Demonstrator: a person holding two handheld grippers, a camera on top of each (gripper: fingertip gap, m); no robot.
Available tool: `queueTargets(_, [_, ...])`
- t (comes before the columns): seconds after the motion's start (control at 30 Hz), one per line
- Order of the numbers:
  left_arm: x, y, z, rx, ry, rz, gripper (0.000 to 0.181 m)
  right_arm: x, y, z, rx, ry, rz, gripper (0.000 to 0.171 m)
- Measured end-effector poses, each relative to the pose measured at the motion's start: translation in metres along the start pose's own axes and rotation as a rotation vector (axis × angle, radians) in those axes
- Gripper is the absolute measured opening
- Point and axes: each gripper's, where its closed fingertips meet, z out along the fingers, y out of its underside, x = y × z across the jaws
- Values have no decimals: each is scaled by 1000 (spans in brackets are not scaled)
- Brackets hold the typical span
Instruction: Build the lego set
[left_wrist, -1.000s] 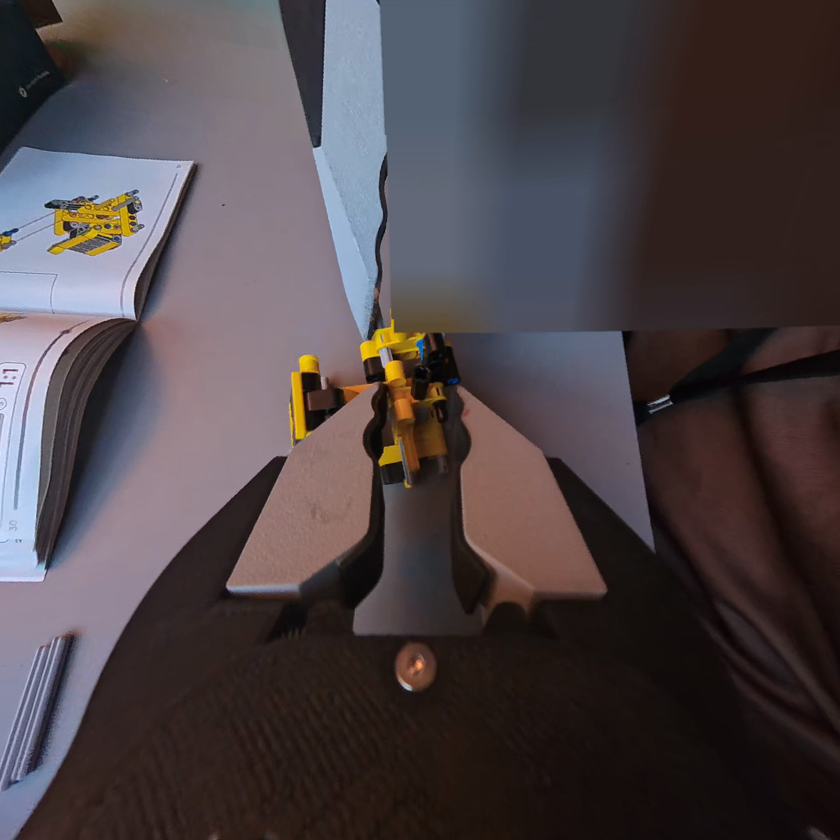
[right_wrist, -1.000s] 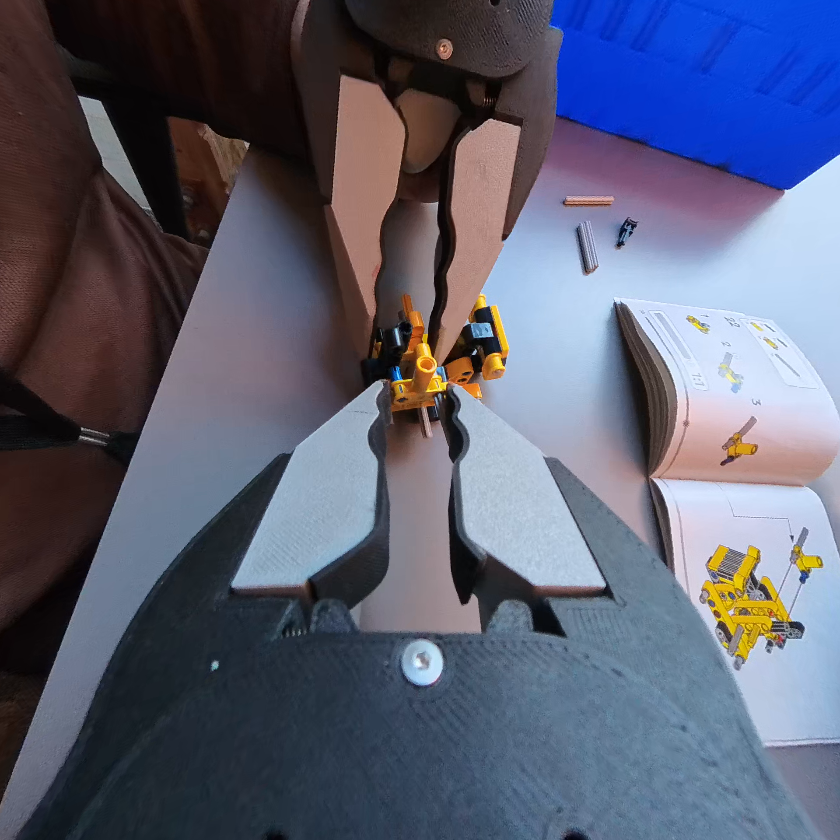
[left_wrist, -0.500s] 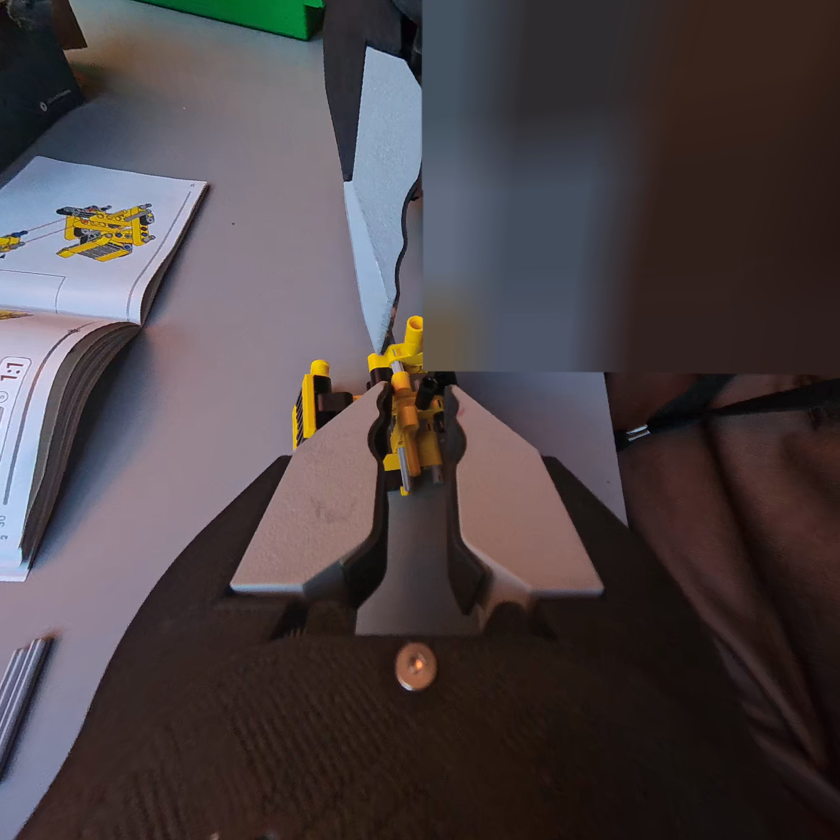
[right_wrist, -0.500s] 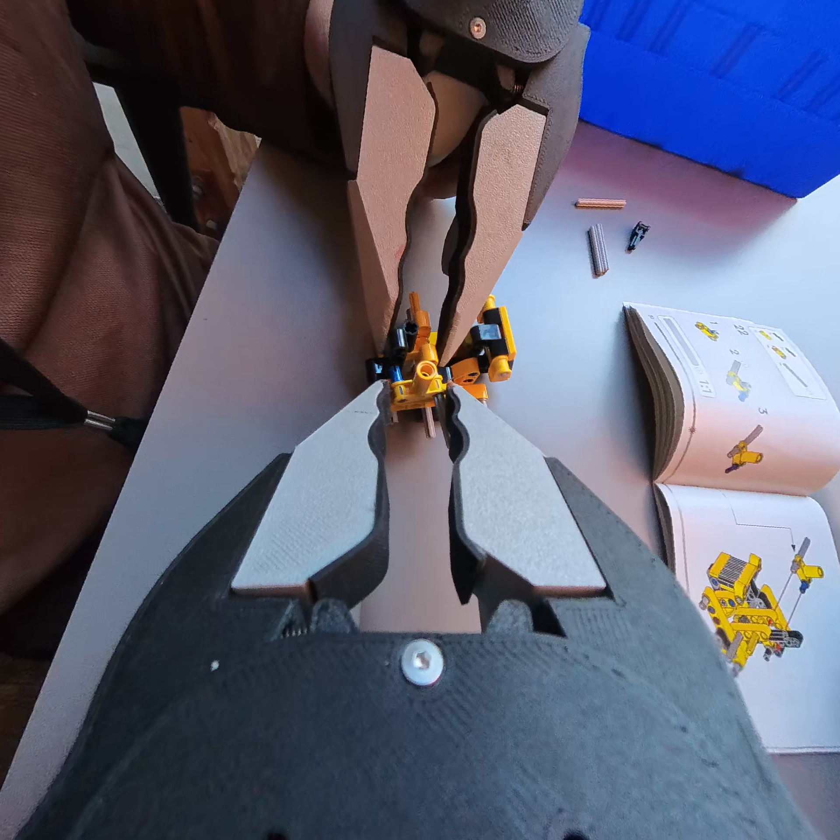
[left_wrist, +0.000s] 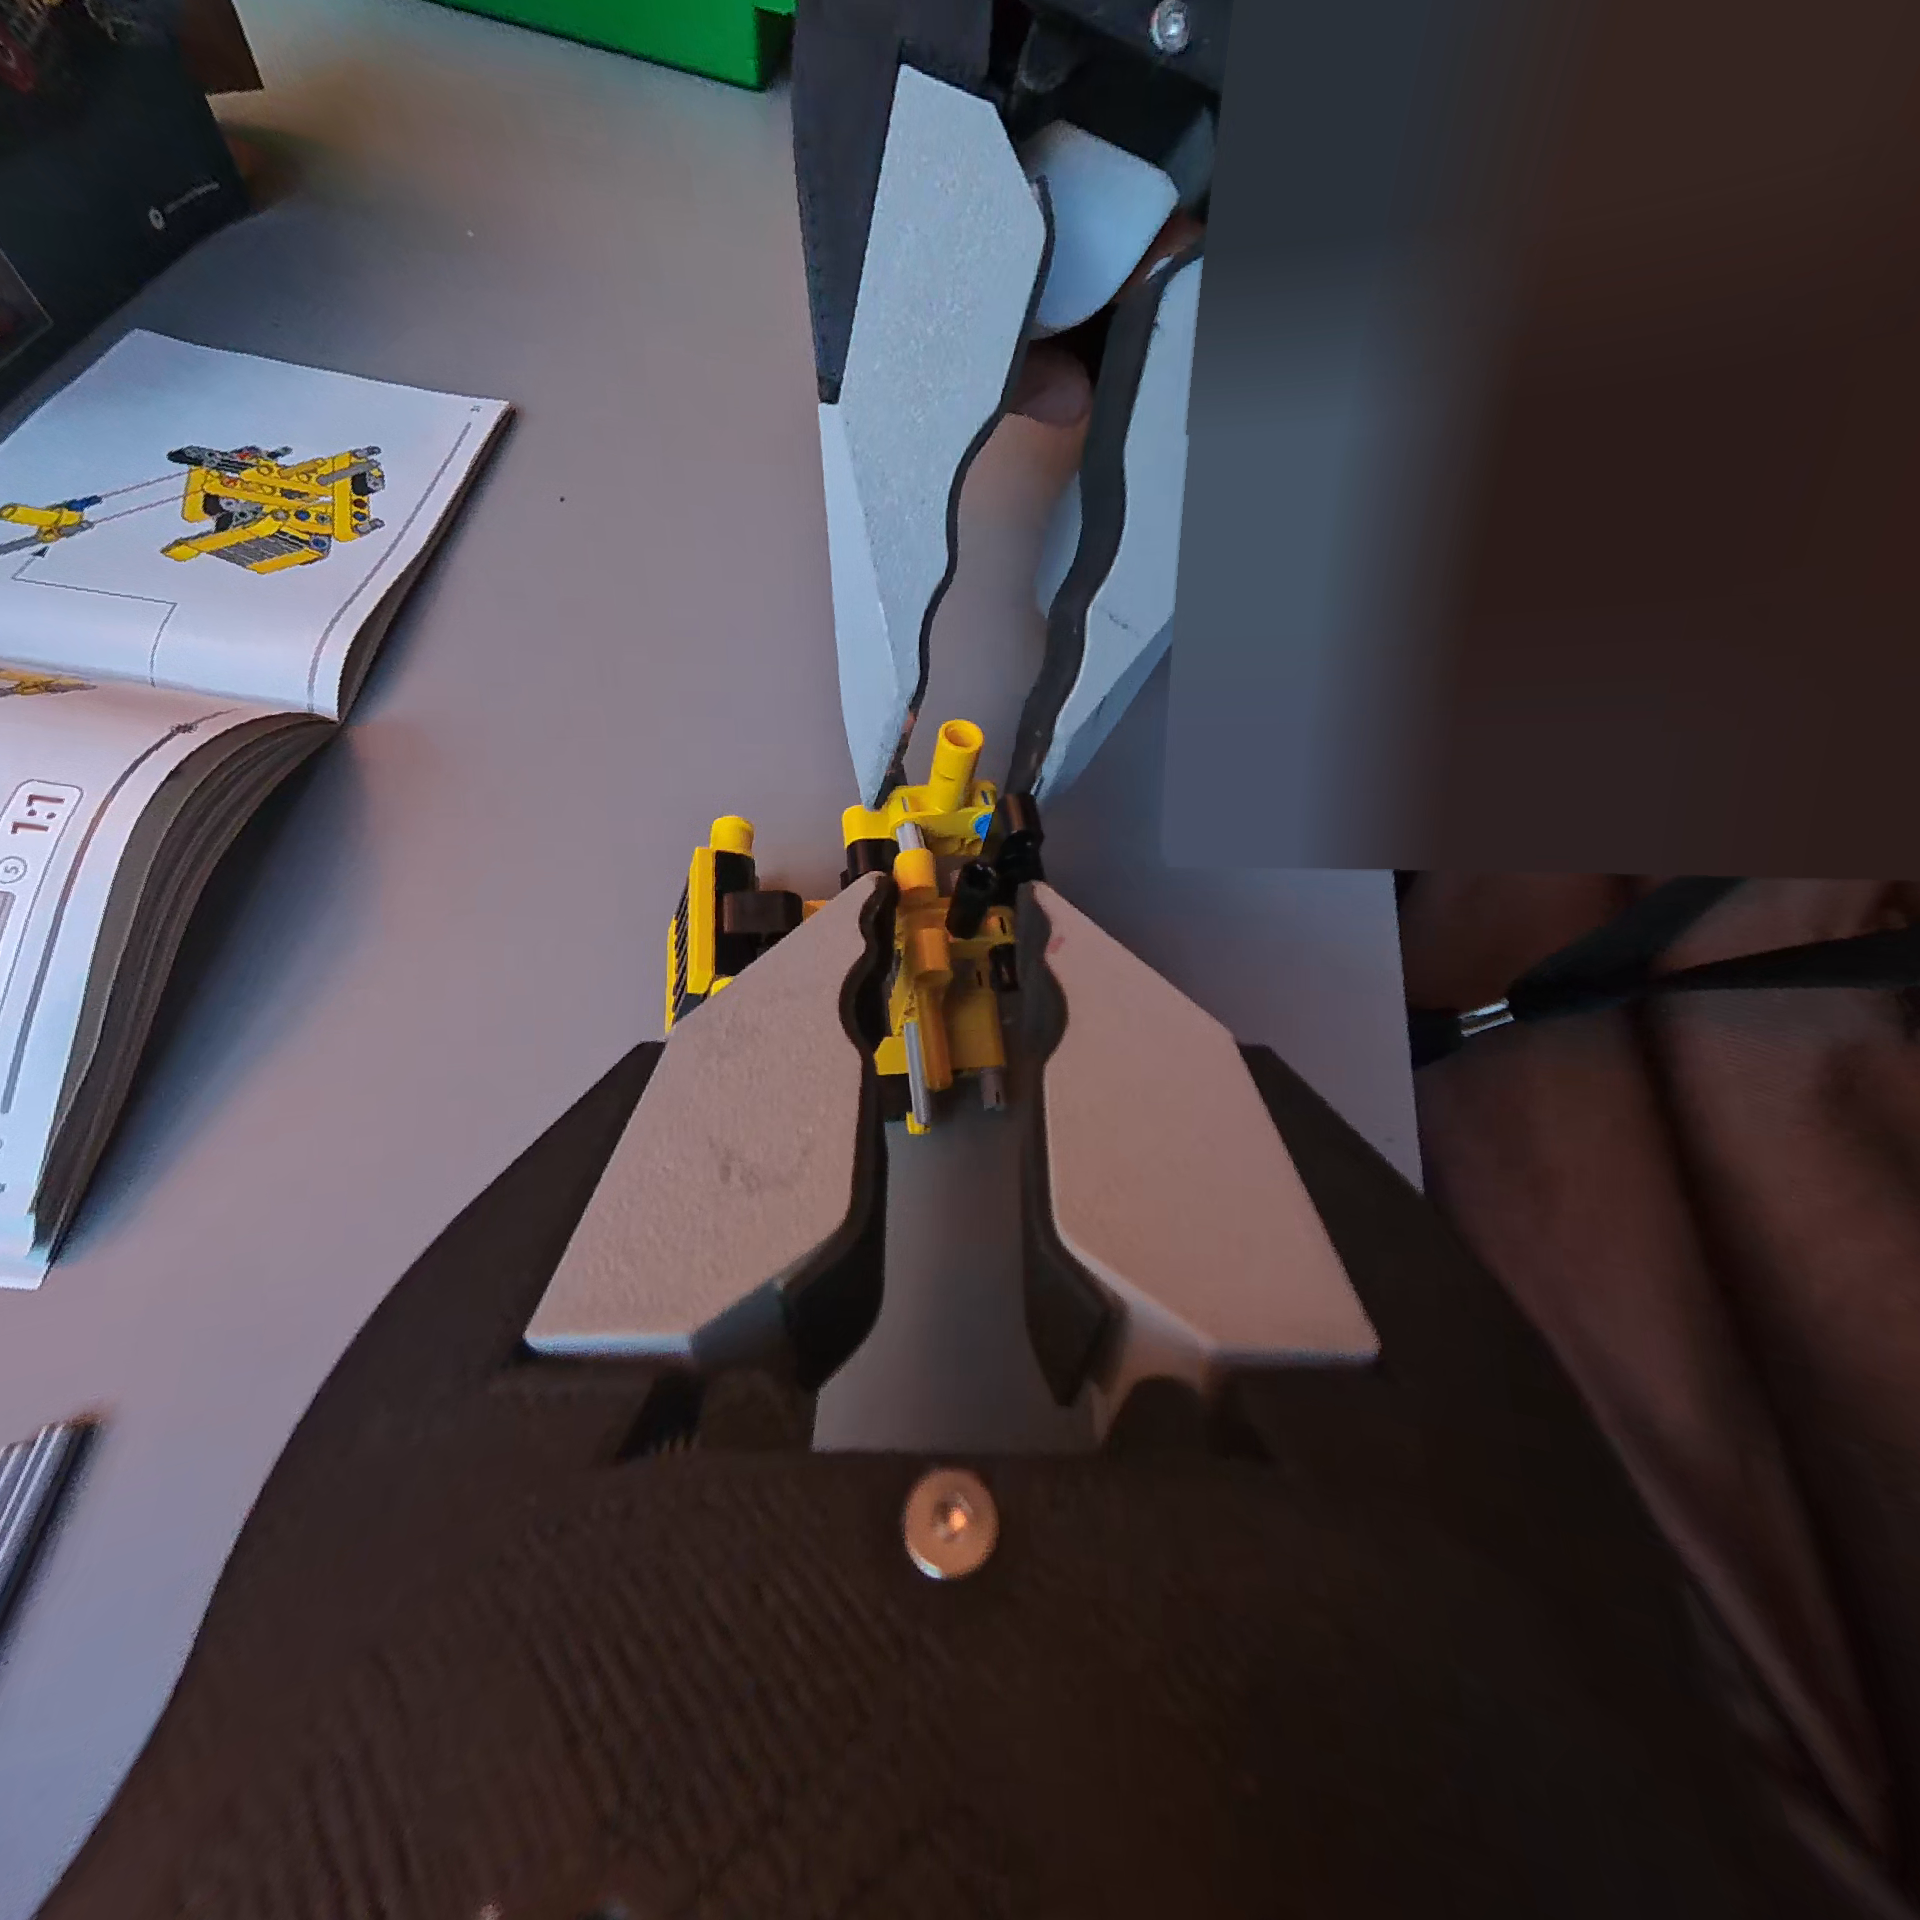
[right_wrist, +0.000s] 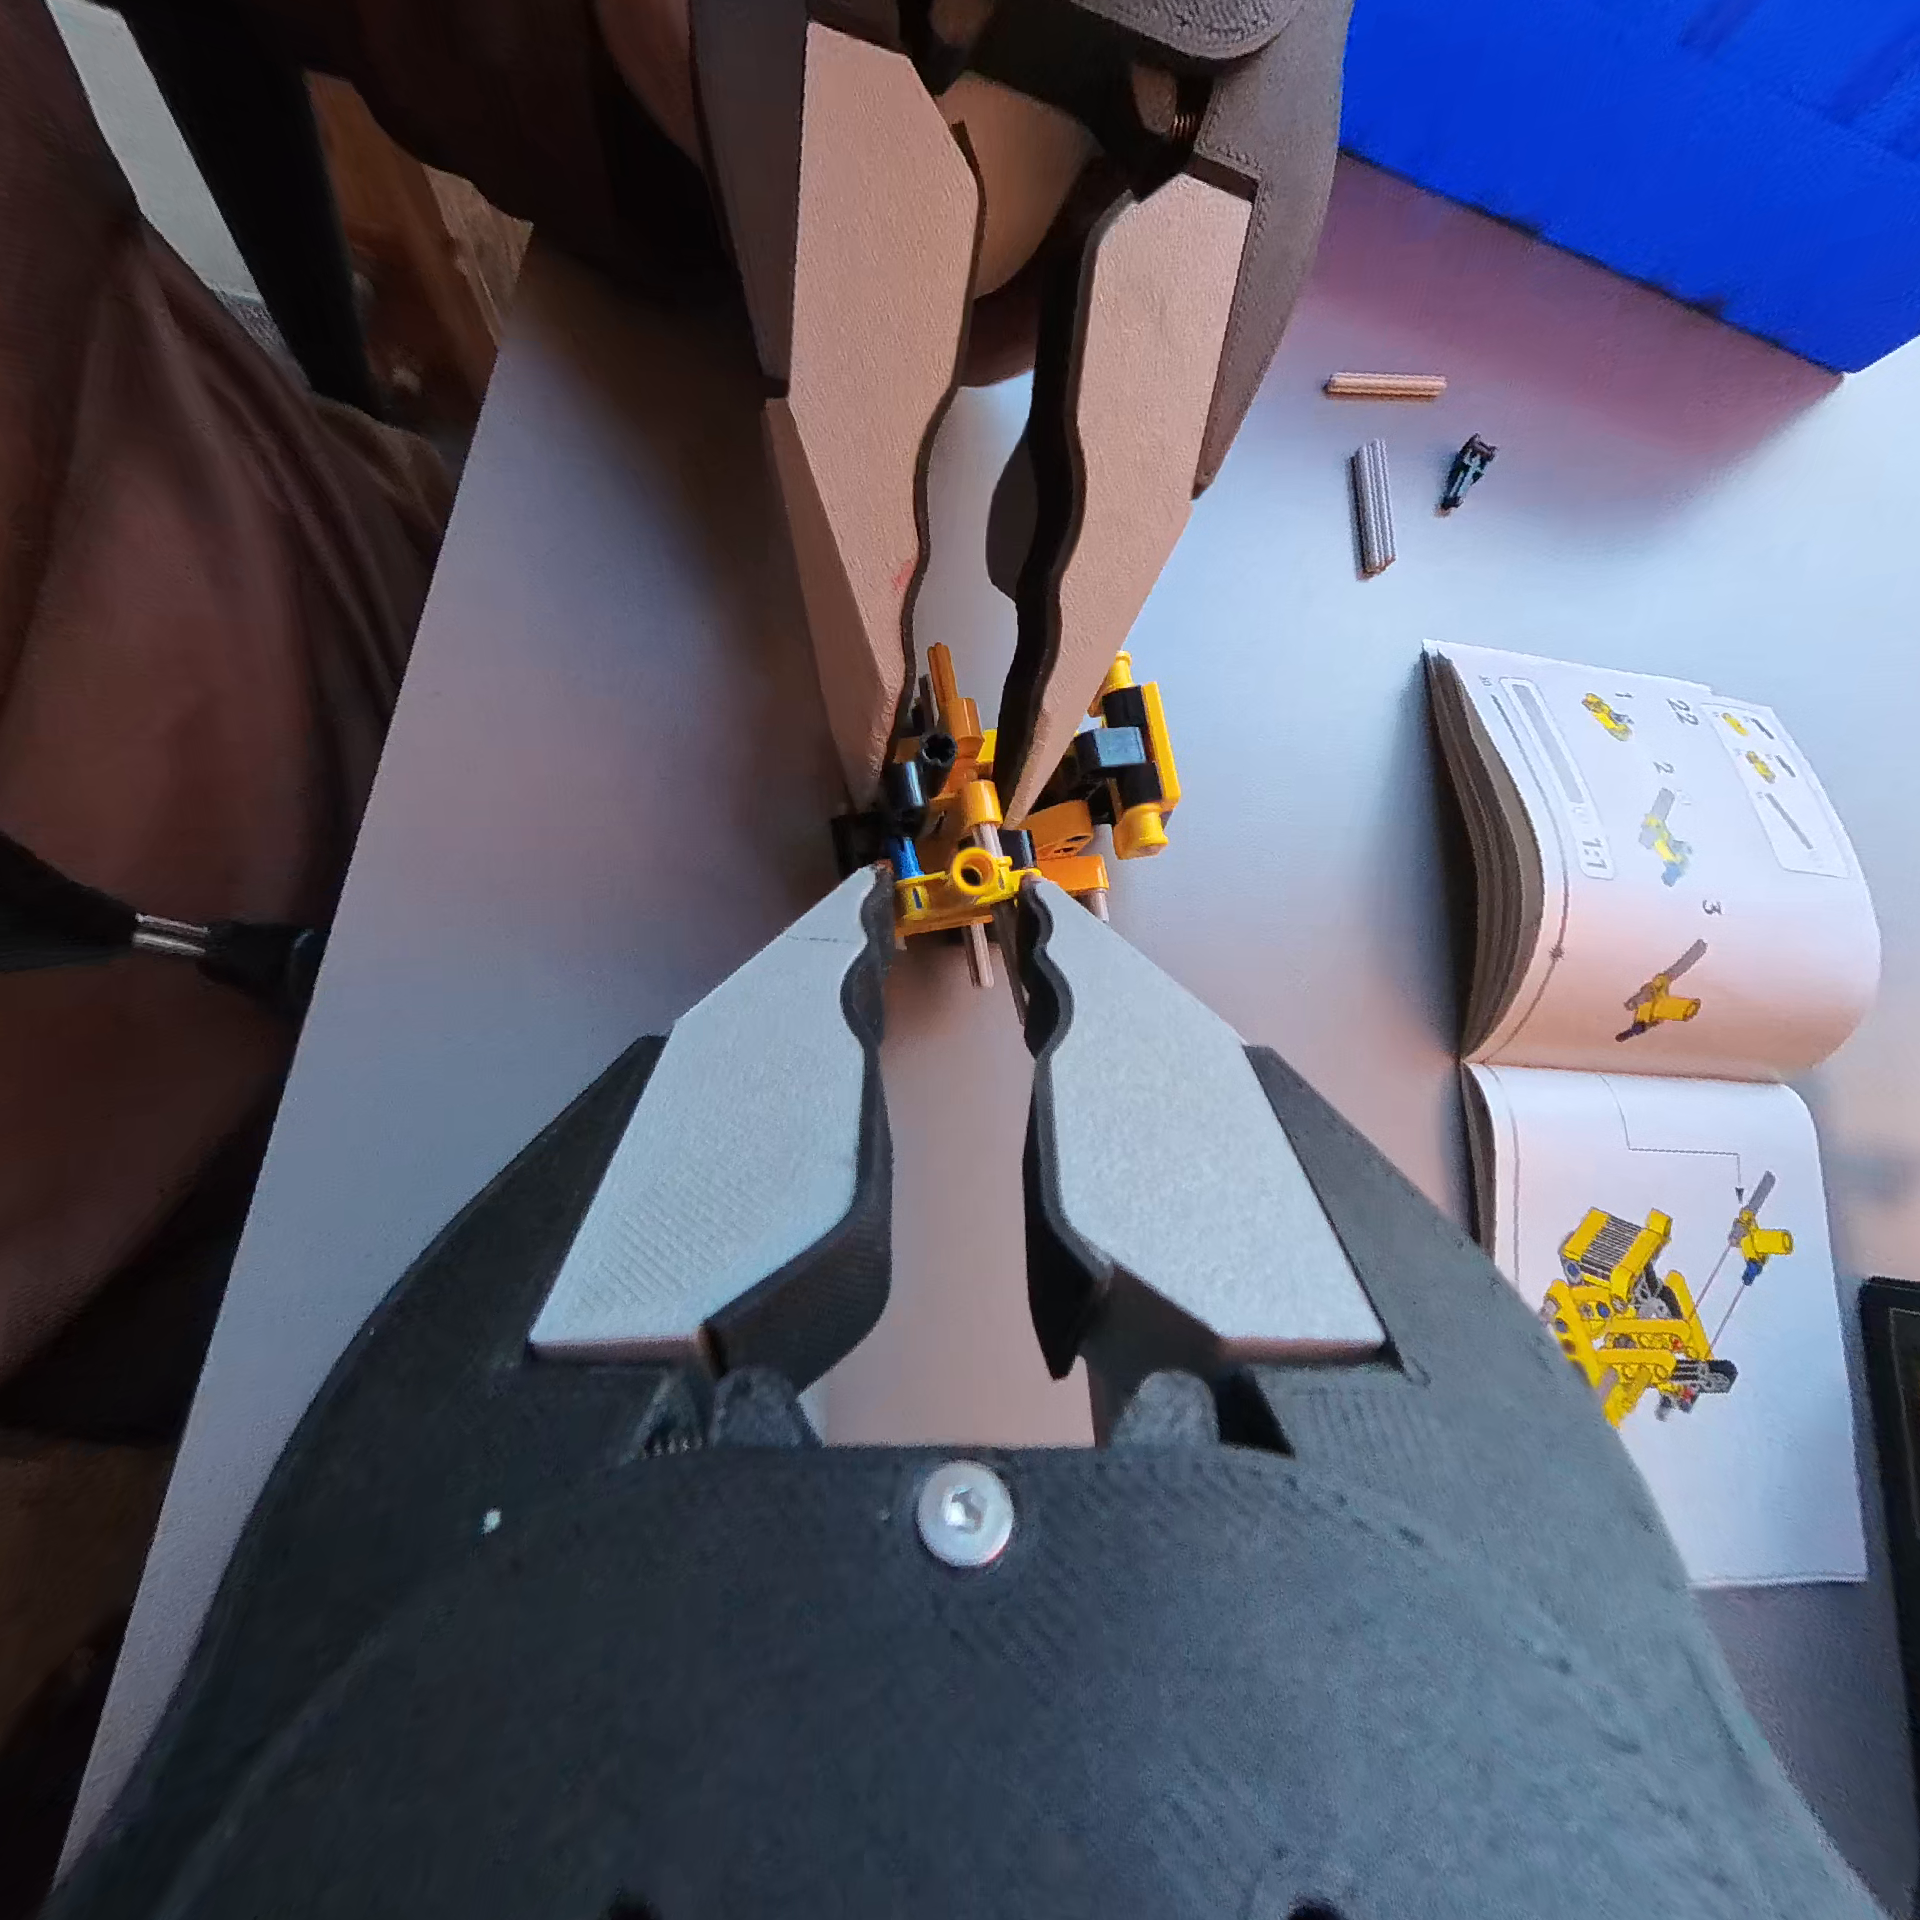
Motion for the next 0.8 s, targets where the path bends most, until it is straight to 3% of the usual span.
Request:
queueTargets(0.27, [0,-1,2,-10,-50,5,20,1,2,0,-75,4,-8,20])
queueTargets(0.8, [-1,-1,2,4,-104,5,19,1,0,4,-33,-2,-7,19])
